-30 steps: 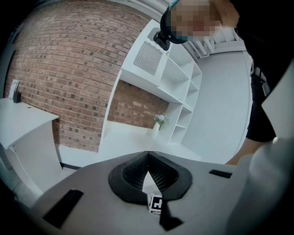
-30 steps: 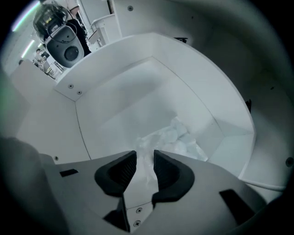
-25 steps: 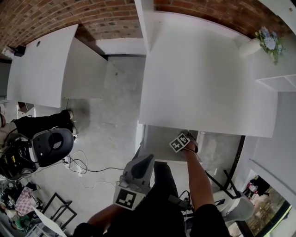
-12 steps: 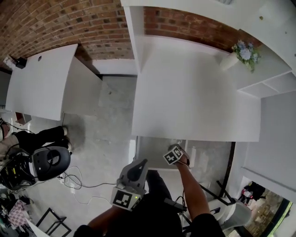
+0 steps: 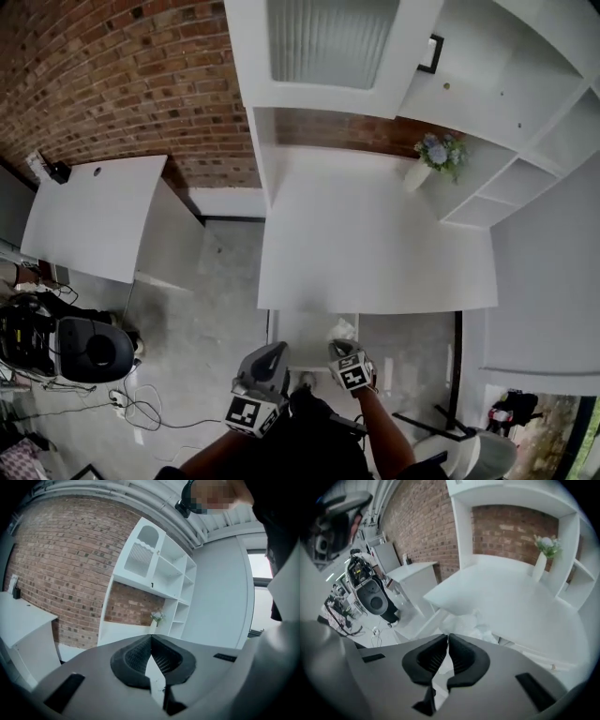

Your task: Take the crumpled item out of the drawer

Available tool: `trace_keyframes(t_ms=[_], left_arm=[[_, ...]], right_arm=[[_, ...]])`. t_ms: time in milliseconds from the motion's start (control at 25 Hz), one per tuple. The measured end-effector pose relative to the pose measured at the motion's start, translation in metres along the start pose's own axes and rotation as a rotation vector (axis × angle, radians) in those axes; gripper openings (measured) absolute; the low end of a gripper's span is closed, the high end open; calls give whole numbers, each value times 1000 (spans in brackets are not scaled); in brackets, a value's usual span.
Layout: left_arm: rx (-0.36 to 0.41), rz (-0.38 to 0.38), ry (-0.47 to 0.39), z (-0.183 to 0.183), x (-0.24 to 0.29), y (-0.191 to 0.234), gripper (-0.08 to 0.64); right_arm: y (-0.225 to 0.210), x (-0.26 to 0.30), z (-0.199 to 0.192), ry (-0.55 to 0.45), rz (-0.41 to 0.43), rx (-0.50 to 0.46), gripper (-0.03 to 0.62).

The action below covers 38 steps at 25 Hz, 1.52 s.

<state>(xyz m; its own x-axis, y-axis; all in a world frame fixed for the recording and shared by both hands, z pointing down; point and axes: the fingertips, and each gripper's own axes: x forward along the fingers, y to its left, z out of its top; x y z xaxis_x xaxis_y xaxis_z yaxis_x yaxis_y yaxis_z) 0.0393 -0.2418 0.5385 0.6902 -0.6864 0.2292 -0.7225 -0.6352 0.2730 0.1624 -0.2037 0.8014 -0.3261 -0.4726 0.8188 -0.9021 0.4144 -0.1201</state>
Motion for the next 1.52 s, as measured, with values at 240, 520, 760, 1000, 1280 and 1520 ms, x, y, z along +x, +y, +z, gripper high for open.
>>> trace_keyframes(t_ms=[240, 520, 760, 1000, 1280, 1520], left_arm=[[36, 13, -58, 23, -21, -30, 24], [89, 10, -112, 43, -47, -52, 25], [65, -6, -114, 47, -58, -48, 23], [57, -30, -109, 41, -64, -35, 23], [46, -38, -114, 37, -67, -29, 25], [48, -53, -120, 38, -71, -28, 25]], right_arm=[[3, -104, 67, -298, -55, 58, 29], [27, -186, 112, -532, -54, 82, 28], [50, -231, 129, -636, -91, 120, 28], [72, -249, 136, -674, -108, 157, 29], [83, -249, 143, -688, -119, 152, 29], [88, -252, 148, -703, -126, 153, 28]])
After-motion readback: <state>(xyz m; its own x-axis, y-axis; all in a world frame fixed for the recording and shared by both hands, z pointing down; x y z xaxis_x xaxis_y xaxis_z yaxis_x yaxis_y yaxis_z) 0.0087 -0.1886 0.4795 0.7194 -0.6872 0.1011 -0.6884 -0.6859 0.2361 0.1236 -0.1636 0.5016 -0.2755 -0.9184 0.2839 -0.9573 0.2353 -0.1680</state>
